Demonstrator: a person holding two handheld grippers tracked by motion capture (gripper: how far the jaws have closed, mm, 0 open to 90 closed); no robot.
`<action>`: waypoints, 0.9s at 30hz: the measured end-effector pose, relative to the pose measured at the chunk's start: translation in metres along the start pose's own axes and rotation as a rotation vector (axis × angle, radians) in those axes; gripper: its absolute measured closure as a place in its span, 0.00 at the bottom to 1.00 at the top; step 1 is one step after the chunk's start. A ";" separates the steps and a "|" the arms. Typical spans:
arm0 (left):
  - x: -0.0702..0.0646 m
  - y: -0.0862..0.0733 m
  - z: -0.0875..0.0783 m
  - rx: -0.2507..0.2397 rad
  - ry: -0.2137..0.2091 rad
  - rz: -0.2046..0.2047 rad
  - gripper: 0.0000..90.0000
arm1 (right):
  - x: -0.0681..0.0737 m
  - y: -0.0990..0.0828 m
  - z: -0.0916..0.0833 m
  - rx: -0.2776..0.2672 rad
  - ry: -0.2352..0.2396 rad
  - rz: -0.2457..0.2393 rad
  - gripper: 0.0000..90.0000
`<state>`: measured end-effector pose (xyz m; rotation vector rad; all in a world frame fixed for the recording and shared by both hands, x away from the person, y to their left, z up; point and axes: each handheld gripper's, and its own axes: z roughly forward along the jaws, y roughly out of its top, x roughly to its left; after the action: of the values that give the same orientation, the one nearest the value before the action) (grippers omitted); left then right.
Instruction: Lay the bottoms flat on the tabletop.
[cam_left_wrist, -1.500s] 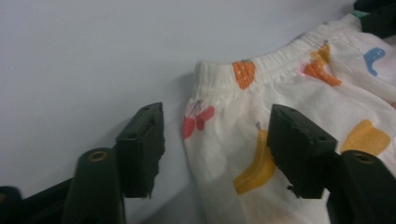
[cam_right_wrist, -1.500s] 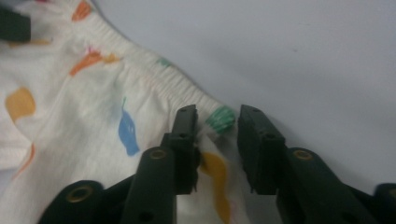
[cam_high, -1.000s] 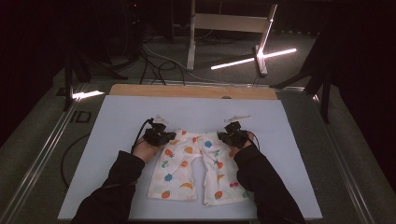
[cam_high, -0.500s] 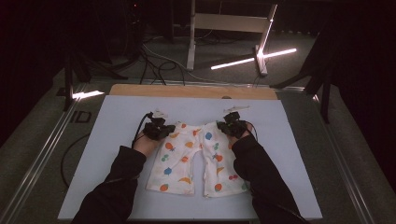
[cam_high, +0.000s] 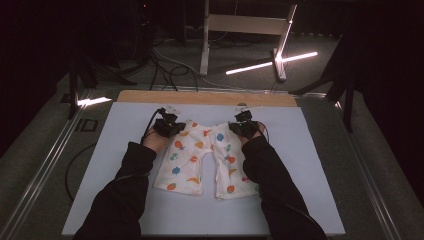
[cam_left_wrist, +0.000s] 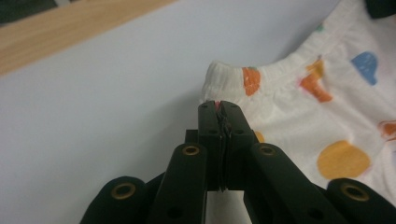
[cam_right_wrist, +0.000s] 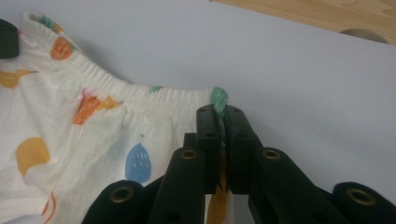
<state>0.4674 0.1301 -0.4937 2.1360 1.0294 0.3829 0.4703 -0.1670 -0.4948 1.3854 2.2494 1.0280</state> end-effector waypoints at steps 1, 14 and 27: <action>0.001 0.001 0.002 0.005 0.001 -0.007 0.99 | 0.000 0.001 0.002 0.002 -0.006 0.004 0.96; 0.005 0.002 0.020 0.008 0.026 -0.048 0.98 | -0.009 0.026 0.022 0.045 -0.091 -0.024 0.96; 0.008 0.009 0.020 -0.067 0.023 -0.084 0.56 | -0.015 0.033 0.024 0.036 -0.095 -0.022 0.65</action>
<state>0.4880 0.1229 -0.5011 2.0260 1.1007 0.3961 0.5134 -0.1607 -0.4896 1.3912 2.2194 0.8987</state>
